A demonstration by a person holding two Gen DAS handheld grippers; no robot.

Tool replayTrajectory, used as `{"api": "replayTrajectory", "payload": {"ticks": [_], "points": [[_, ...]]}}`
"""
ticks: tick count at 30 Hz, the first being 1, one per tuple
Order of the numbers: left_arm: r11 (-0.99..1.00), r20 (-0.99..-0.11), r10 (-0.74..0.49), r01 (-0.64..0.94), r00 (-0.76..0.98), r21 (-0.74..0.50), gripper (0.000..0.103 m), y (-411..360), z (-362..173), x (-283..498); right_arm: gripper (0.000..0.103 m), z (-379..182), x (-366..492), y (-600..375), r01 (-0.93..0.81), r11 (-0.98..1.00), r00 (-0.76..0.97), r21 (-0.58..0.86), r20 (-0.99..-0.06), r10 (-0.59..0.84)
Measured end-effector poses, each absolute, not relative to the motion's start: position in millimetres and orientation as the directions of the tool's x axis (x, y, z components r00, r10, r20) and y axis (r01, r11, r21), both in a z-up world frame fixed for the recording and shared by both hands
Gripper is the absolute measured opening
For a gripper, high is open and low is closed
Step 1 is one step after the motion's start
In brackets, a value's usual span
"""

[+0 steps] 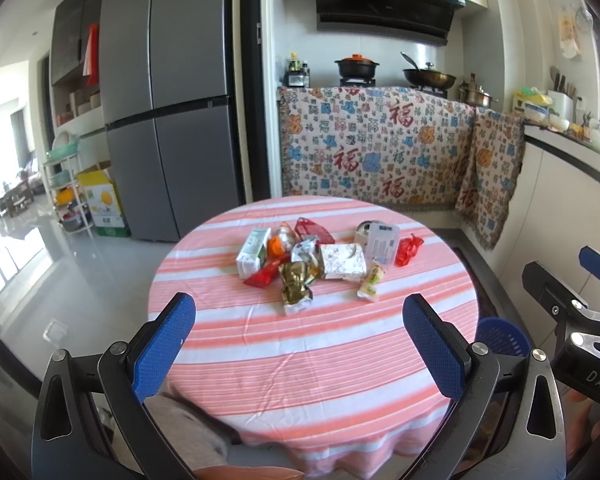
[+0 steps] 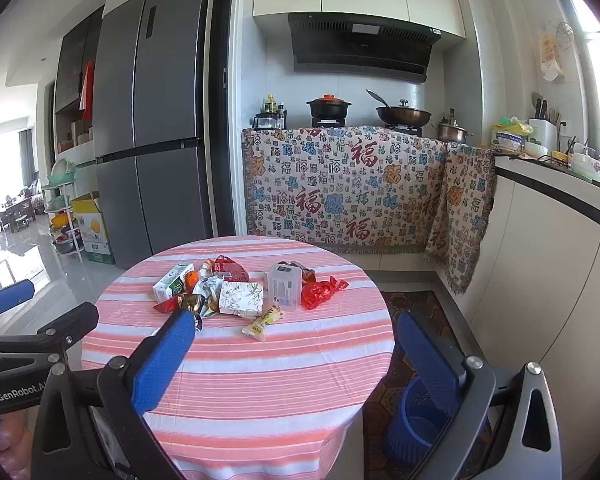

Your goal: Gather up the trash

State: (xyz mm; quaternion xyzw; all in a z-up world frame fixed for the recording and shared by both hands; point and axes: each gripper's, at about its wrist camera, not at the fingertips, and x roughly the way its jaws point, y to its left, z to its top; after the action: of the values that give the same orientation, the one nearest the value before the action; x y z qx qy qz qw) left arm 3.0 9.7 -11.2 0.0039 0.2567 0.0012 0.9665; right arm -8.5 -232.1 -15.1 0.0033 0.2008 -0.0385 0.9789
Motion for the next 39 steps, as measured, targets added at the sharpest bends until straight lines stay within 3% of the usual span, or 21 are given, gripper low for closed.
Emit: {"api": "replayTrajectory", "payload": {"ticks": [39], "points": [[1.0,-0.508,0.009,0.0,0.861,0.018,0.103,3.6,-18.0,4.2,0.103,-24.0,-3.3,-224.5,0.087,0.996,0.909,-0.003,-0.408,-0.081]]}}
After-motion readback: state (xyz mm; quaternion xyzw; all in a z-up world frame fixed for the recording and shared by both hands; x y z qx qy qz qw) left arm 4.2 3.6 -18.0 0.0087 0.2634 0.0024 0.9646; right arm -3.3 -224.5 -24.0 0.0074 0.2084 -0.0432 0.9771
